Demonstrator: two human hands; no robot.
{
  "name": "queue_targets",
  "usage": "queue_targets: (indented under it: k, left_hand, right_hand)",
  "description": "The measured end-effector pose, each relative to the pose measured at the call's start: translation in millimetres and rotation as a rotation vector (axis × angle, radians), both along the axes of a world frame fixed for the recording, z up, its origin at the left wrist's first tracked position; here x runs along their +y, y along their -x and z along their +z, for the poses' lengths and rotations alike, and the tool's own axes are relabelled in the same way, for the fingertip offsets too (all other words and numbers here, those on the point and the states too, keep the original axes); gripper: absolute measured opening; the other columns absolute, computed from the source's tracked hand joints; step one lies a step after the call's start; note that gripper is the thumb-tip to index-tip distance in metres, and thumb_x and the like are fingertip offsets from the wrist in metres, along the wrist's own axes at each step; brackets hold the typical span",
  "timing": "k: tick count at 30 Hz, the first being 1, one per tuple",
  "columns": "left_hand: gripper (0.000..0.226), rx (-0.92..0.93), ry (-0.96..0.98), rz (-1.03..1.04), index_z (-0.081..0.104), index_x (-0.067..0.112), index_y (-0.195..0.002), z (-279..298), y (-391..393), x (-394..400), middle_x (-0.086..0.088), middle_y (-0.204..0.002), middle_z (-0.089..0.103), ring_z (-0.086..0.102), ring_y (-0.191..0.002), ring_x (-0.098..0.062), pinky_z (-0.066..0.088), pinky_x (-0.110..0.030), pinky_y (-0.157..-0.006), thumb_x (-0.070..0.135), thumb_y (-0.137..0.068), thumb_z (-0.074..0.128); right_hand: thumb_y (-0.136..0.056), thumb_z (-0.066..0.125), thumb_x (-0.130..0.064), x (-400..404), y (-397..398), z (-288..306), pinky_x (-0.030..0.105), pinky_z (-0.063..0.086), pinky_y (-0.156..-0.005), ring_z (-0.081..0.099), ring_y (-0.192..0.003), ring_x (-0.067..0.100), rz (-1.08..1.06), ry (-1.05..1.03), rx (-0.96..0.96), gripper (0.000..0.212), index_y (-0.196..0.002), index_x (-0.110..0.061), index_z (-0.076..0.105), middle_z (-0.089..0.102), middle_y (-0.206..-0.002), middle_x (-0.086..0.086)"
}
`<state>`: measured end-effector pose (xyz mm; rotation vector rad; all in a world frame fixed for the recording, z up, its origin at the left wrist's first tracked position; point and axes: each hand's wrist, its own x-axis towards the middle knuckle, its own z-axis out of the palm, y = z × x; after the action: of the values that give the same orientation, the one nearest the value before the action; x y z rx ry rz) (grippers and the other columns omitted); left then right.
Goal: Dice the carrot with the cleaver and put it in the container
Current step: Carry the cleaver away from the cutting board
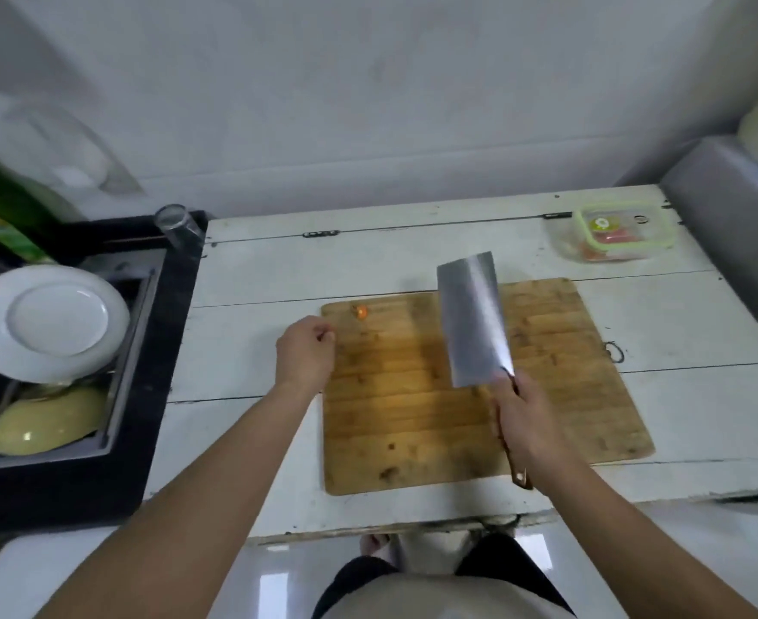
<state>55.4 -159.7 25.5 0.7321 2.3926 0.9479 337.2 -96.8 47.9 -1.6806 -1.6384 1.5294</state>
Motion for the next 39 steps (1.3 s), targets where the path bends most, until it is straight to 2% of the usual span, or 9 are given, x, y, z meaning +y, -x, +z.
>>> queue_targets:
  k: [3, 7, 11, 16, 21, 25, 29, 34, 39]
  left_hand:
    - [0.022, 0.037, 0.086, -0.109, 0.073, 0.014, -0.115, -6.2, 17.4, 27.4, -0.005, -0.116, 0.072, 0.065, -0.112, -0.024, 0.046, -0.024, -0.094, 0.012, -0.097, 0.061]
    - [0.034, 0.079, 0.133, -0.279, 0.07, 0.019, -0.127, -15.1, 24.8, 50.1, -0.003, -0.118, 0.071, 0.063, -0.114, -0.024, 0.046, -0.027, -0.099, 0.012, -0.094, 0.066]
    - [0.024, 0.153, 0.109, -0.353, 0.078, 0.024, -0.107, -21.6, 26.8, 53.9, -0.001, -0.1, 0.074, 0.067, -0.099, -0.022, 0.05, -0.027, -0.088, 0.011, -0.091, 0.066]
    - [0.016, 0.128, 0.056, -0.304, 0.08, 0.016, -0.103, -18.4, 27.2, 54.3, 0.0, -0.106, 0.076, 0.066, -0.103, -0.019, 0.038, -0.018, -0.084, 0.018, -0.098, 0.065]
    - [0.015, 0.019, 0.056, -0.244, 0.081, 0.02, -0.093, -16.2, 22.3, 56.9, 0.004, -0.102, 0.076, 0.066, -0.095, -0.017, 0.051, -0.028, -0.085, 0.017, -0.097, 0.066]
    - [0.015, 0.033, 0.021, -0.283, 0.081, 0.021, -0.092, -18.8, 8.2, 51.5, 0.007, -0.097, 0.076, 0.066, -0.09, -0.011, 0.048, -0.021, -0.081, 0.019, -0.096, 0.067]
    - [0.024, 0.025, -0.08, -0.292, 0.077, 0.022, -0.119, -16.7, 3.5, 36.0, 0.006, -0.112, 0.073, 0.063, -0.103, -0.012, 0.041, -0.018, -0.09, 0.02, -0.102, 0.06]
    - [0.036, -0.057, -0.173, 0.006, 0.073, 0.021, -0.118, -20.1, 24.0, -1.8, 0.002, -0.114, 0.071, 0.065, -0.107, -0.017, 0.049, -0.032, -0.104, 0.002, -0.101, 0.047]
    - [0.032, 0.112, -0.04, -0.168, 0.072, 0.018, -0.124, -23.1, 27.9, -14.5, -0.001, -0.118, 0.069, 0.062, -0.109, -0.016, 0.04, -0.019, -0.093, 0.01, -0.103, 0.049]
  right_hand:
    - [-0.104, 0.041, -0.028, -3.9, 24.6, -10.0, 0.034, 0.041, -0.049, 0.049, -0.052, 0.02, -0.078, 0.17, -0.005, 0.028, -0.089, -0.012, 0.058, 0.052, -0.065, 0.007]
    - [-0.102, 0.04, -0.024, -13.6, 51.6, -23.3, 0.032, 0.043, -0.046, 0.052, -0.048, 0.021, -0.049, 0.178, -0.056, 0.025, -0.09, -0.01, 0.058, 0.054, -0.064, 0.009]
    - [-0.1, 0.039, -0.026, -23.0, 79.6, -29.8, 0.032, 0.049, -0.045, 0.061, -0.046, 0.023, -0.001, 0.137, -0.123, 0.027, -0.09, -0.01, 0.058, 0.064, -0.068, 0.012]
    - [-0.101, 0.037, -0.028, -24.5, 100.7, -31.0, 0.033, 0.052, -0.044, 0.066, -0.046, 0.024, 0.044, 0.116, -0.185, 0.029, -0.098, -0.009, 0.058, 0.068, -0.073, 0.015]
    - [-0.1, 0.038, -0.029, -28.3, 108.6, -30.6, 0.047, 0.06, -0.055, 0.065, -0.047, 0.025, 0.05, 0.091, -0.208, 0.028, -0.094, -0.011, 0.058, 0.067, -0.065, 0.012]
    - [-0.101, 0.04, -0.028, -35.4, 107.9, -30.9, 0.033, 0.05, -0.046, 0.061, -0.047, 0.022, 0.016, 0.161, -0.143, 0.025, -0.099, -0.012, 0.059, 0.065, -0.066, 0.01]
    - [-0.097, 0.046, -0.022, -36.7, 94.2, -28.4, 0.027, 0.038, -0.039, 0.05, -0.044, 0.023, -0.088, 0.325, 0.062, 0.02, -0.09, -0.008, 0.058, 0.055, -0.062, 0.009]
    - [-0.095, 0.054, -0.029, -33.0, 70.8, -30.1, 0.029, 0.034, -0.042, 0.043, -0.043, 0.024, -0.074, 0.447, 0.189, 0.023, -0.082, -0.01, 0.058, 0.052, -0.062, 0.011]
    - [-0.095, 0.055, -0.027, -29.4, 50.3, -29.6, 0.028, 0.036, -0.042, 0.045, -0.043, 0.024, -0.119, 0.412, 0.153, 0.023, -0.081, -0.009, 0.06, 0.053, -0.062, 0.011]
